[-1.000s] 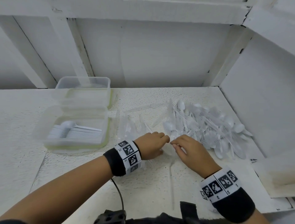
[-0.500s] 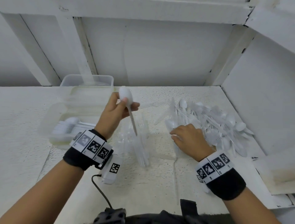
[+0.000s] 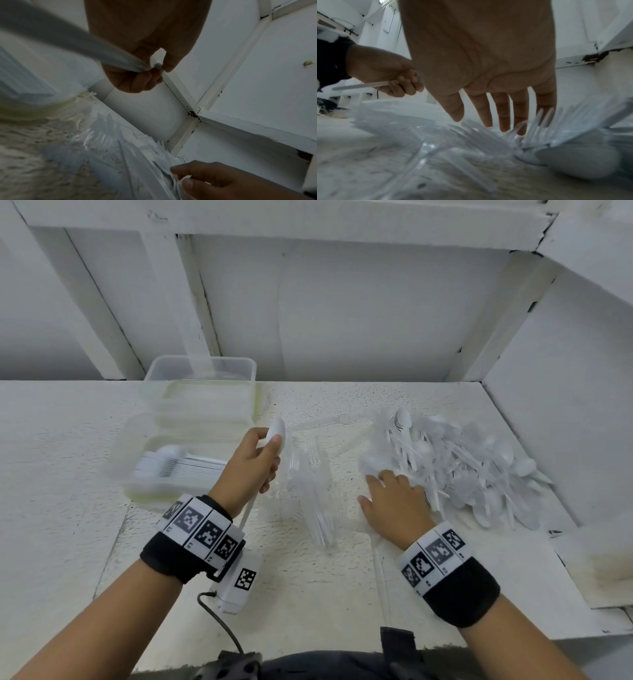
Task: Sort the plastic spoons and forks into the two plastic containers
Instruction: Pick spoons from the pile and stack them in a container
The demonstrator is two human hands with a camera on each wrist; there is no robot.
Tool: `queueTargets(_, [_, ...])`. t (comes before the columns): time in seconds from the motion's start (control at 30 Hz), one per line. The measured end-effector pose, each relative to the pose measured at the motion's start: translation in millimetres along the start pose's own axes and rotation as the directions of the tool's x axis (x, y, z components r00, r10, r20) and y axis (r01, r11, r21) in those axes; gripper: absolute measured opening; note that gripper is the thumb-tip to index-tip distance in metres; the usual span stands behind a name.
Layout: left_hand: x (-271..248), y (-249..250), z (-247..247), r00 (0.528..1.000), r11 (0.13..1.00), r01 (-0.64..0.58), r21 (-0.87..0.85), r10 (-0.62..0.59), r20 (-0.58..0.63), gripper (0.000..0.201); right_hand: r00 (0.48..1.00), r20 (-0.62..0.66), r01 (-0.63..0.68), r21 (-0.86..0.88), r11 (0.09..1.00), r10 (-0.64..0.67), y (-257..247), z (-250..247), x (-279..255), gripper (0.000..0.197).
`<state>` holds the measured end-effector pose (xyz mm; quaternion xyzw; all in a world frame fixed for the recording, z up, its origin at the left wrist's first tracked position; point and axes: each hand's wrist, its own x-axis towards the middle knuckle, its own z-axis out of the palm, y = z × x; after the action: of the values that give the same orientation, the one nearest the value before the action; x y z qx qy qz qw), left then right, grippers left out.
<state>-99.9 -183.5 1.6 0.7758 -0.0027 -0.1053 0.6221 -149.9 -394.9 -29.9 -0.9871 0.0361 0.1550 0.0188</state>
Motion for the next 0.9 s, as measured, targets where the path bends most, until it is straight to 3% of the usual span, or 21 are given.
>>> queueTargets(0.27, [-1, -10, 2, 0.997, 0.998, 0.045, 0.049, -0.047, 0.054, 0.021, 0.974, 0.016, 0.215, 0.259, 0.941, -0.227, -18, 3, -4, 0.046])
queueTargets(0.37, [-4, -9, 1, 0.995, 0.997, 0.039, 0.064, -0.045, 0.088, 0.022, 0.982, -0.132, 0.162, 0.257, 0.953, -0.131, -3, -10, -8, 0.041])
queueTargets(0.5, [-5, -11, -2, 0.994, 0.987, 0.043, 0.156, -0.059, 0.097, 0.021, 0.942, -0.299, -0.077, 0.250, 0.965, 0.153, 31, -21, -16, 0.039])
queueTargets(0.57, [-5, -13, -2, 0.993, 0.981, 0.050, 0.187, -0.068, 0.094, 0.022, 0.937, -0.212, -0.217, 0.272, 0.938, 0.278, 47, -19, -16, 0.047])
queueTargets(0.63, [-6, -14, -1, 0.992, 0.978, 0.049, 0.202, -0.071, 0.103, 0.021, 0.945, -0.044, -0.298, 0.288, 0.910, 0.323, 55, -14, -15, 0.055])
queueTargets(0.77, [-9, -13, 2, 0.990, 0.974, 0.028, 0.227, -0.059, 0.129, 0.023, 0.974, 0.085, -0.220, 0.120, 0.968, 0.210, 45, -4, -10, 0.053])
queueTargets(0.9, [-11, -13, 2, 0.988, 0.972, 0.026, 0.233, -0.061, 0.144, 0.022, 0.987, 0.060, -0.161, 0.220, 0.962, 0.152, 31, -5, -6, 0.049])
